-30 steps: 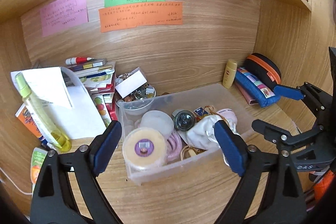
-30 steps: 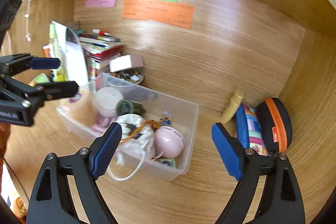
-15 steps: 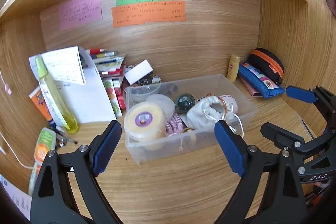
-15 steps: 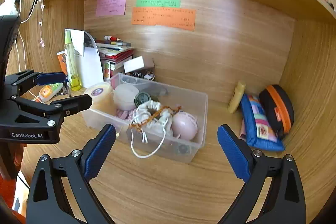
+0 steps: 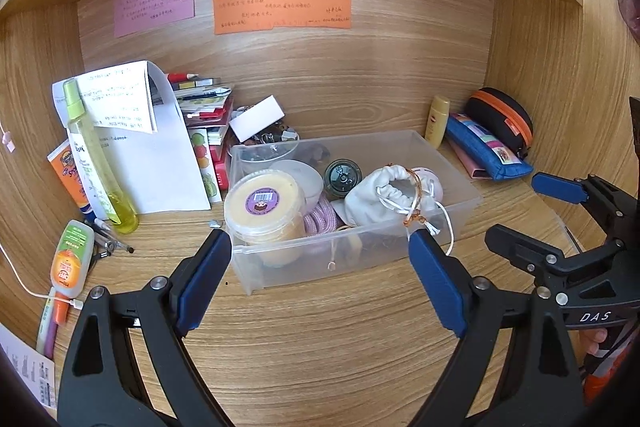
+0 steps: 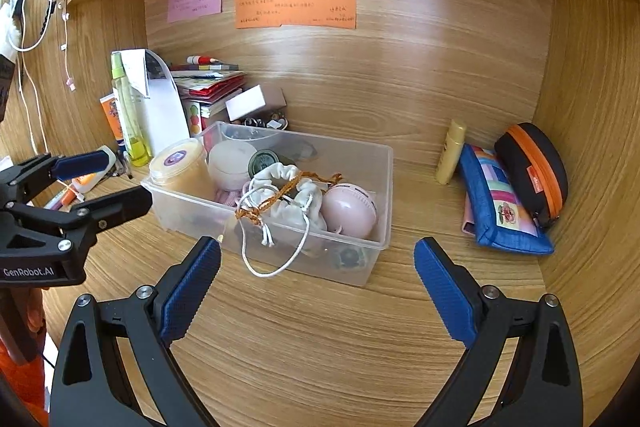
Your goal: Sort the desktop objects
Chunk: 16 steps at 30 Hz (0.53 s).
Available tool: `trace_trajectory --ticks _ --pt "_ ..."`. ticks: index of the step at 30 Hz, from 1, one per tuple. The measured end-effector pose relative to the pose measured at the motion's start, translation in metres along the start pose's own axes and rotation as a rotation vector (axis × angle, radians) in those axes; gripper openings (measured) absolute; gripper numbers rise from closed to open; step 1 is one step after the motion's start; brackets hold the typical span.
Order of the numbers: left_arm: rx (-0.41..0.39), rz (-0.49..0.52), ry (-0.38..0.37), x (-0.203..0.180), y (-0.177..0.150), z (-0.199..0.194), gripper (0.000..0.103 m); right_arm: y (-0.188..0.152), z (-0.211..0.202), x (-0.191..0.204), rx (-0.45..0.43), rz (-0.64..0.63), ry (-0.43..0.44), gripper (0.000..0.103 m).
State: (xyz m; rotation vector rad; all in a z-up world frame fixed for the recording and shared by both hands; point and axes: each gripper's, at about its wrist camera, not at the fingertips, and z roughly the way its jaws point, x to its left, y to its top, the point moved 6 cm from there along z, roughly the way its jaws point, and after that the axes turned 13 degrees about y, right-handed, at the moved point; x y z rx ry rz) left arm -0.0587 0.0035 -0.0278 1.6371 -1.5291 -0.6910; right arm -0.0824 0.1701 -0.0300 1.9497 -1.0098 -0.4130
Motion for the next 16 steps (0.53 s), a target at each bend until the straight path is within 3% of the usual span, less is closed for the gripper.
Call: trace_trajectory --ticks 16 --pt "0.003 -0.025 -0.004 0.0020 0.0016 0.0058 0.091 -0.0008 0.0079 0.0013 0.020 -0.003 0.003 0.097"
